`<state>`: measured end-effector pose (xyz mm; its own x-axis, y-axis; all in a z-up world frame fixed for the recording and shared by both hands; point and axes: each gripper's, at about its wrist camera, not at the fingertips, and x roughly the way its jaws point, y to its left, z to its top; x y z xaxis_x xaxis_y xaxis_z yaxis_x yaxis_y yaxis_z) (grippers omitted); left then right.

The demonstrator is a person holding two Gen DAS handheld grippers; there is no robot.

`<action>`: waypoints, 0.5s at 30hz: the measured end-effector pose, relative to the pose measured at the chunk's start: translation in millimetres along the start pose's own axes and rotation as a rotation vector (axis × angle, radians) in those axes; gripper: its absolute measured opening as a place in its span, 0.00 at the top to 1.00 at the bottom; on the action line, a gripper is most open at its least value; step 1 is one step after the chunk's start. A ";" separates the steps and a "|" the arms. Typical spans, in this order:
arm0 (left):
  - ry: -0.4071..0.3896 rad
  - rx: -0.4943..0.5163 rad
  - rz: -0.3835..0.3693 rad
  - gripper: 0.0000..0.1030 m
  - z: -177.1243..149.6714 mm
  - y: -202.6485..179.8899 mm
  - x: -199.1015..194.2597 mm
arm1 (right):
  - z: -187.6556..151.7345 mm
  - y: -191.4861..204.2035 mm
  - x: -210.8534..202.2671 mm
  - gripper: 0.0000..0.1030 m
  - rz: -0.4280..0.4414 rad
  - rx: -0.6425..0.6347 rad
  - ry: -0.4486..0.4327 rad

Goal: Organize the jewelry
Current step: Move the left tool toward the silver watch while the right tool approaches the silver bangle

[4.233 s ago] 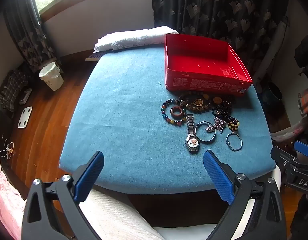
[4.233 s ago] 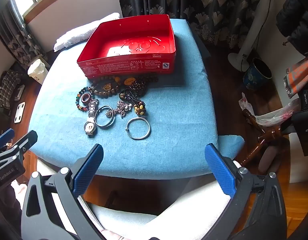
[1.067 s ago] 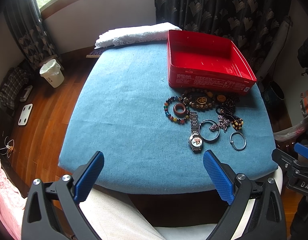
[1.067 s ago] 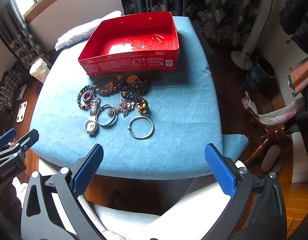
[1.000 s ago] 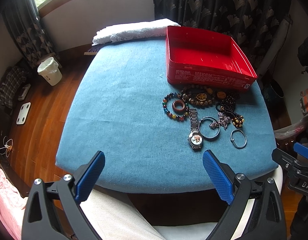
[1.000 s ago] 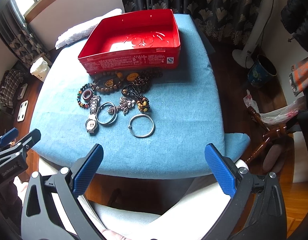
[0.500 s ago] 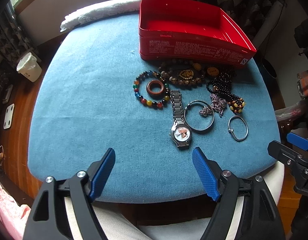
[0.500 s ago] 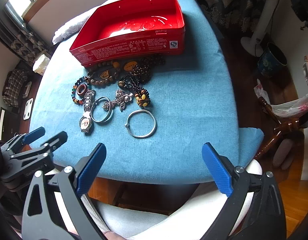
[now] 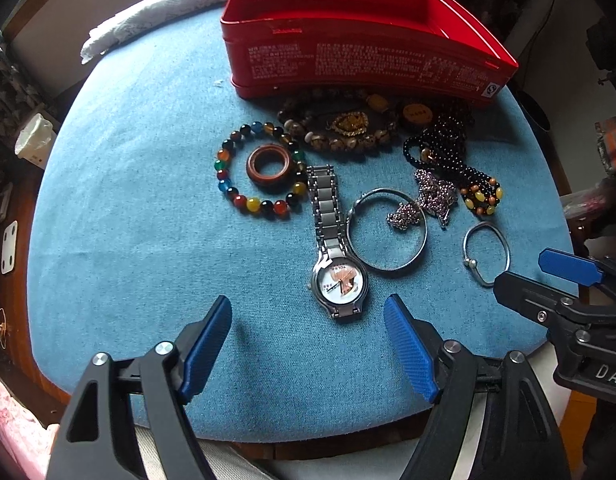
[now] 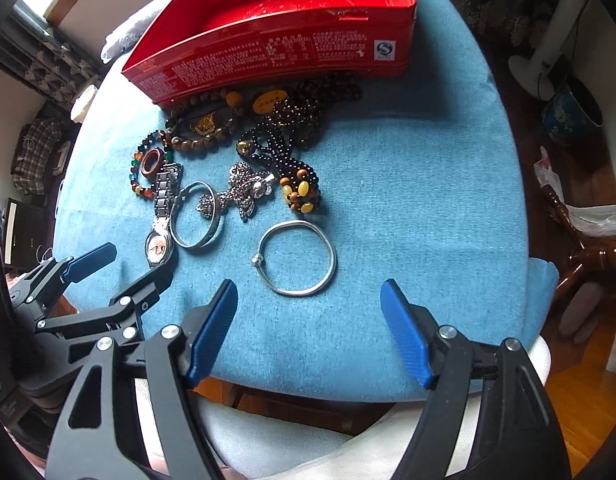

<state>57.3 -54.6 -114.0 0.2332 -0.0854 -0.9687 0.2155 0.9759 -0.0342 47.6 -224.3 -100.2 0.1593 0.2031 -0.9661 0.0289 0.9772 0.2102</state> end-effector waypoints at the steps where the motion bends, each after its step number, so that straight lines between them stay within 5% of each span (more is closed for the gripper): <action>1: 0.006 -0.002 -0.005 0.25 0.2 0.1 2.2 | 0.9 0.2 2.1 0.30 0.001 0.000 0.006; 15: 0.006 0.032 0.000 0.30 6.2 -1.5 10.6 | 9.2 -2.5 13.3 0.30 -0.024 -0.016 0.043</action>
<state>65.3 -58.2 -122.7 0.2273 -0.0839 -0.9702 0.2455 0.9690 -0.0262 58.7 -224.6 -112.2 0.1165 0.1813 -0.9765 0.0164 0.9827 0.1844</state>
